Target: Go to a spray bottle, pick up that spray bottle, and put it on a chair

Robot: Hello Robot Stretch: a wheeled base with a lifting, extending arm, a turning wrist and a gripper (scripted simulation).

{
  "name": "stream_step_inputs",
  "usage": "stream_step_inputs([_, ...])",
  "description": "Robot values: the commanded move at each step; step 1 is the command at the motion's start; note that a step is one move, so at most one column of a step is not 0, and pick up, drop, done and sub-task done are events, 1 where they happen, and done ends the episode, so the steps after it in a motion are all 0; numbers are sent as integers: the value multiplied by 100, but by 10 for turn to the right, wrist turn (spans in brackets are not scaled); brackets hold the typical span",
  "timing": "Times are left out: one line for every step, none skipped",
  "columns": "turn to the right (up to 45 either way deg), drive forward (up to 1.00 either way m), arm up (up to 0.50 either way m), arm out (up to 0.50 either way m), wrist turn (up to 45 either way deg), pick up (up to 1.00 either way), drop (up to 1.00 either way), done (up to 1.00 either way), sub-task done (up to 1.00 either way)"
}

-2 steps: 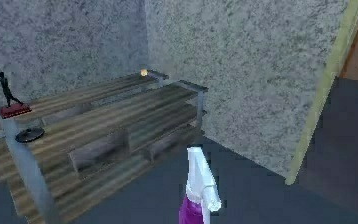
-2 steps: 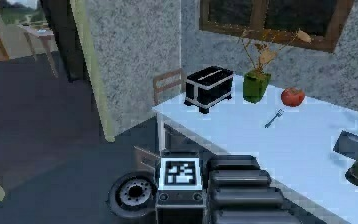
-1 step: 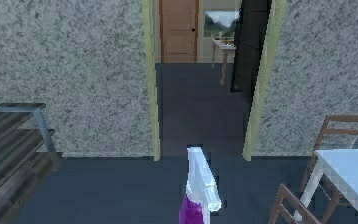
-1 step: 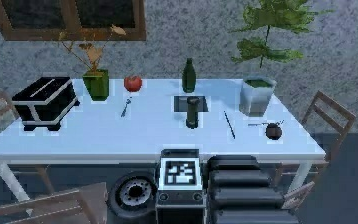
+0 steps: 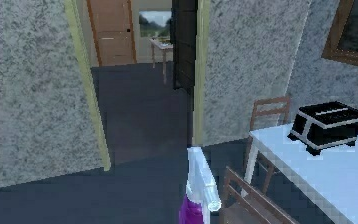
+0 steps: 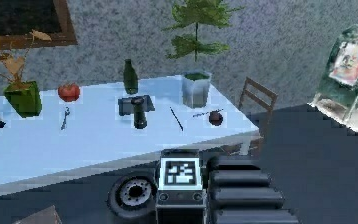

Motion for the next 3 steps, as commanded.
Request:
stream_step_inputs([30,0,0,0,0,0,0,0,0])
stream_step_inputs([0,0,0,40,0,0,0,0,0])
stream_step_inputs([0,0,0,0,450,0,0,0,0])
